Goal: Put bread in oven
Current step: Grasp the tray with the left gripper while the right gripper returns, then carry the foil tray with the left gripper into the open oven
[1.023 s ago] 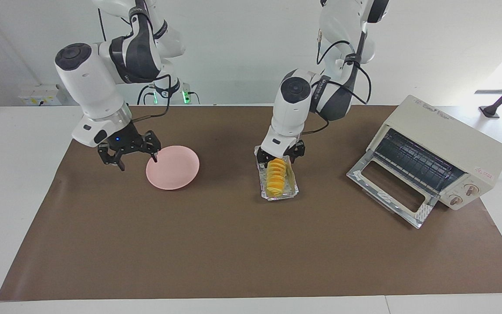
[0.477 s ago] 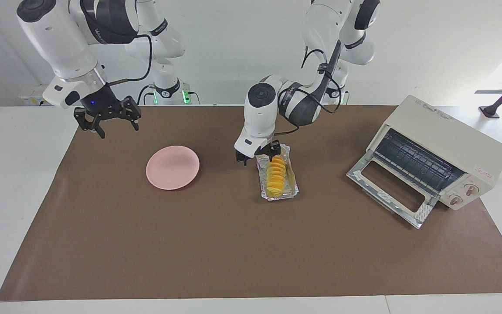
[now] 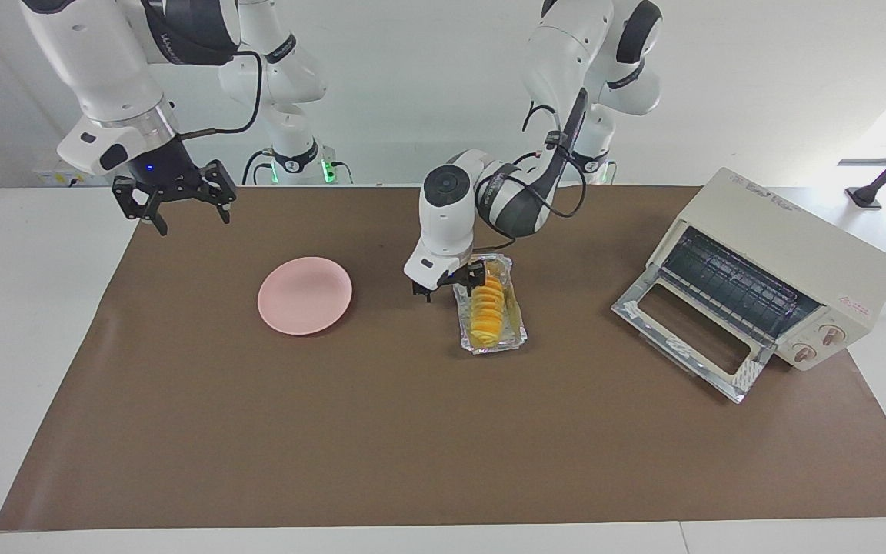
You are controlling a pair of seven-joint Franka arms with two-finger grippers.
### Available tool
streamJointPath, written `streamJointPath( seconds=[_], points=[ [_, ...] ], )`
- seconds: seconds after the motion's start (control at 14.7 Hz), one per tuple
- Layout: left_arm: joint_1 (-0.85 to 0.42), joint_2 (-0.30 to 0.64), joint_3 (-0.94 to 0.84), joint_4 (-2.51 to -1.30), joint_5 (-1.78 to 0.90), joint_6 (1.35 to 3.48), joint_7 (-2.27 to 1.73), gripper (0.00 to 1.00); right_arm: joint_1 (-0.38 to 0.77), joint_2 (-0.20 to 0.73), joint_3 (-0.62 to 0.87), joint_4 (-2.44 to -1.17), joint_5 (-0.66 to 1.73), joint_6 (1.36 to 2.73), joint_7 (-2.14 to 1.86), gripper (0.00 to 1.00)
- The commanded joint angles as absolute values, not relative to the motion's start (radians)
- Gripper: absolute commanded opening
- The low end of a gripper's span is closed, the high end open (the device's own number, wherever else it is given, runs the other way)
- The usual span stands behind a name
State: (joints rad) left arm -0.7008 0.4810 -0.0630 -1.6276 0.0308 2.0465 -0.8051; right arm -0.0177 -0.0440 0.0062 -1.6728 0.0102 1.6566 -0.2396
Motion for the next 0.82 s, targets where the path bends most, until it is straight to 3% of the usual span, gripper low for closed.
streamJointPath(
  seconds=[0.0, 0.34, 0.61, 0.75],
  points=[
    [-0.715, 0.488, -0.051, -1.628, 0.071, 2.068, -0.819, 0.82, -0.055, 0.015, 0.026, -1.545, 0.023, 1.536, -0.247, 1.00],
    [-0.715, 0.486, -0.051, -1.644, 0.071, 2.063, -0.821, 0.48, -0.043, 0.003, 0.029, -1.578, 0.020, 1.539, -0.184, 1.00],
    [-0.712, 0.485, -0.049, -1.654, 0.071, 2.063, -0.821, 0.05, -0.048, 0.003, 0.037, -1.577, 0.021, 1.539, -0.183, 1.00],
    [-0.698, 0.485, -0.048, -1.657, 0.071, 2.051, -0.818, 0.00, -0.048, 0.003, 0.037, -1.577, 0.021, 1.539, -0.183, 1.00]
  ],
)
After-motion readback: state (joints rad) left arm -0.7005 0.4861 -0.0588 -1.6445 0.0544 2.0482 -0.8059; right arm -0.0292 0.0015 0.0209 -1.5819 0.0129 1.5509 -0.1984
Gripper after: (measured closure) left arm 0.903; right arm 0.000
